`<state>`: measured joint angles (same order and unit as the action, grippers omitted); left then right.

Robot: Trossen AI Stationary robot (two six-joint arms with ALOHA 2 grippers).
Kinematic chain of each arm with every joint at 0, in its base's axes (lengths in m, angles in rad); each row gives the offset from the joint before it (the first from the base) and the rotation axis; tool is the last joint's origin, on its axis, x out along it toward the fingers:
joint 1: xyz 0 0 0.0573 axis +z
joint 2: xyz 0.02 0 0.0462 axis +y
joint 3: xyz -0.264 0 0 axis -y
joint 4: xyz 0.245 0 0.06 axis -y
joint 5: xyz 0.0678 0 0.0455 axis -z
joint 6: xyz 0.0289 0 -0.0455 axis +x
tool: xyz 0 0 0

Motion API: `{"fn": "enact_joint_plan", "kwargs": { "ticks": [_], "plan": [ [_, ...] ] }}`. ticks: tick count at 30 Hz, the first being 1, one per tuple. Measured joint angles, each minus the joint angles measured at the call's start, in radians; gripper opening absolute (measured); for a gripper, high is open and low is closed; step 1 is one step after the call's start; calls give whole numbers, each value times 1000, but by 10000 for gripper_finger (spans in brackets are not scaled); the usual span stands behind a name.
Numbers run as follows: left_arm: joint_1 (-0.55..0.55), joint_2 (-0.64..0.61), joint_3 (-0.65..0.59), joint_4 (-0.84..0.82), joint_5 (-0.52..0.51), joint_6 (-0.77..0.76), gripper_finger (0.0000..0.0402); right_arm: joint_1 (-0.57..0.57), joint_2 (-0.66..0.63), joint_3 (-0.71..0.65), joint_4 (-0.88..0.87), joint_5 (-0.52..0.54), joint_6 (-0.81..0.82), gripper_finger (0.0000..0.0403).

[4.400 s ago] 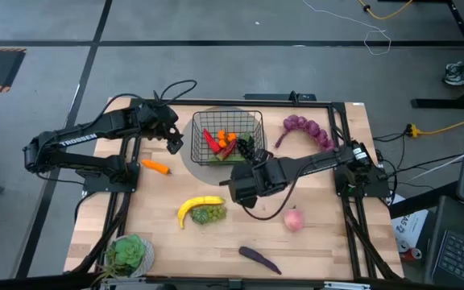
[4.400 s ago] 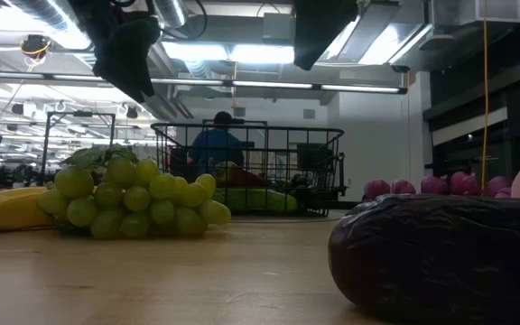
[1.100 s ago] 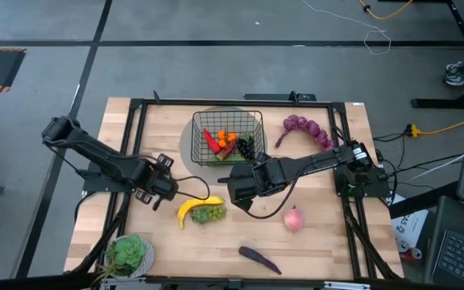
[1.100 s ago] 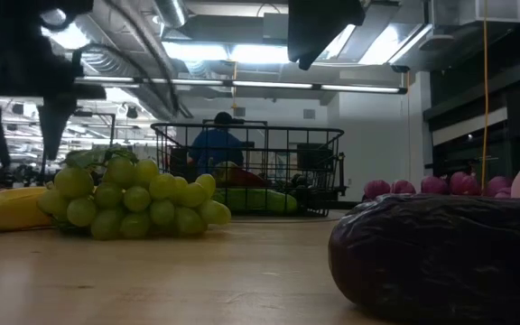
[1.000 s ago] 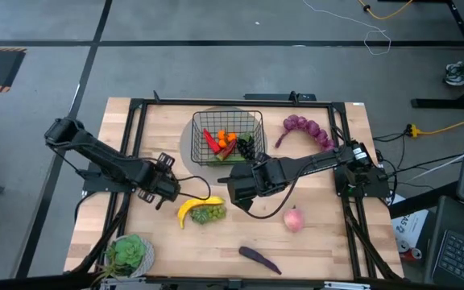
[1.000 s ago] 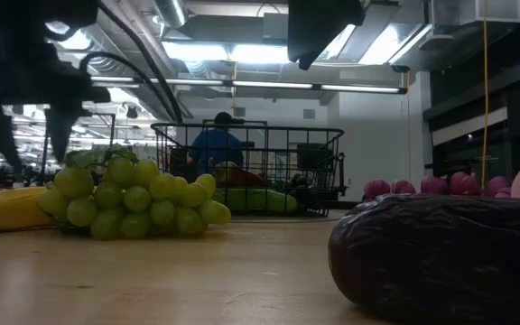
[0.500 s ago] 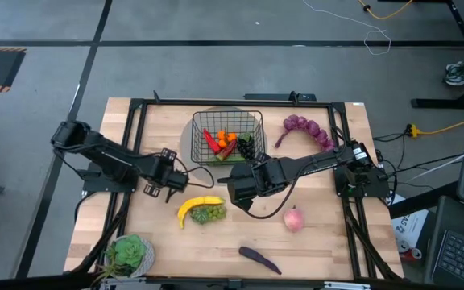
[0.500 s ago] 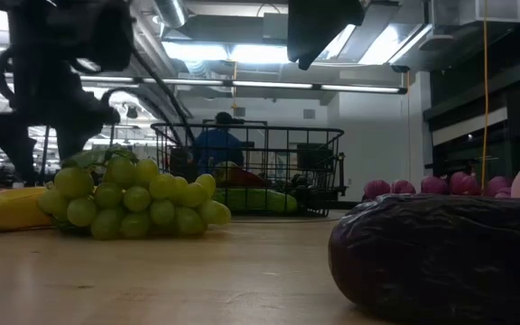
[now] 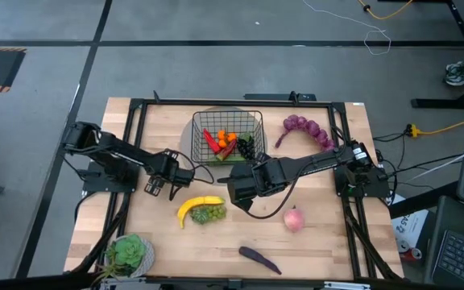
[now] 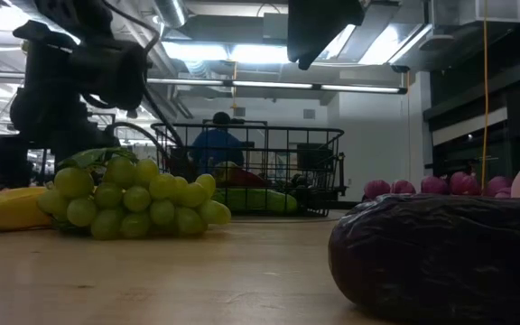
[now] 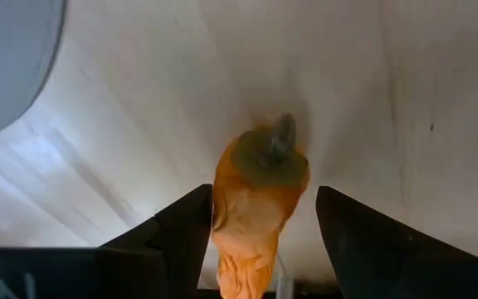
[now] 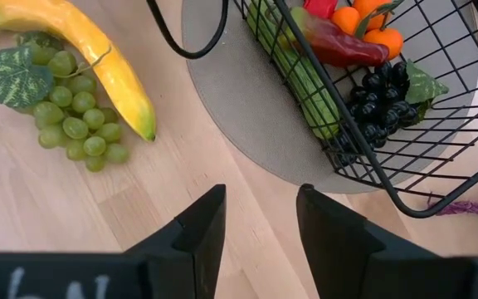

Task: Build produce basket
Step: Put the yellow chili pepper into the wire basket

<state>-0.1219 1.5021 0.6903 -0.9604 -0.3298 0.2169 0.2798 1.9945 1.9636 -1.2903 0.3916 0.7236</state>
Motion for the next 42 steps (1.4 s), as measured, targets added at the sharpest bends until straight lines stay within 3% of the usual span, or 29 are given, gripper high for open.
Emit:
{"fn": "enact_joint_plan", "kwargs": {
  "ticks": [10, 20, 28, 42],
  "plan": [
    [0, 19, 1, 0, 14, 11, 199, 0, 0, 0, 0, 0, -2, 149],
    [-1, 19, 1, -5, 25, 15, 76, 0, 0, 0, -1, 0, 1, 149],
    [-1, 18, 66, -119, -23, -50, 75, 0, 0, 0, -1, -1, -2, 149],
    [-61, -72, 197, -229, 137, -23, 75, 0, 0, 0, -9, -3, -51, 149]
  ]
}}
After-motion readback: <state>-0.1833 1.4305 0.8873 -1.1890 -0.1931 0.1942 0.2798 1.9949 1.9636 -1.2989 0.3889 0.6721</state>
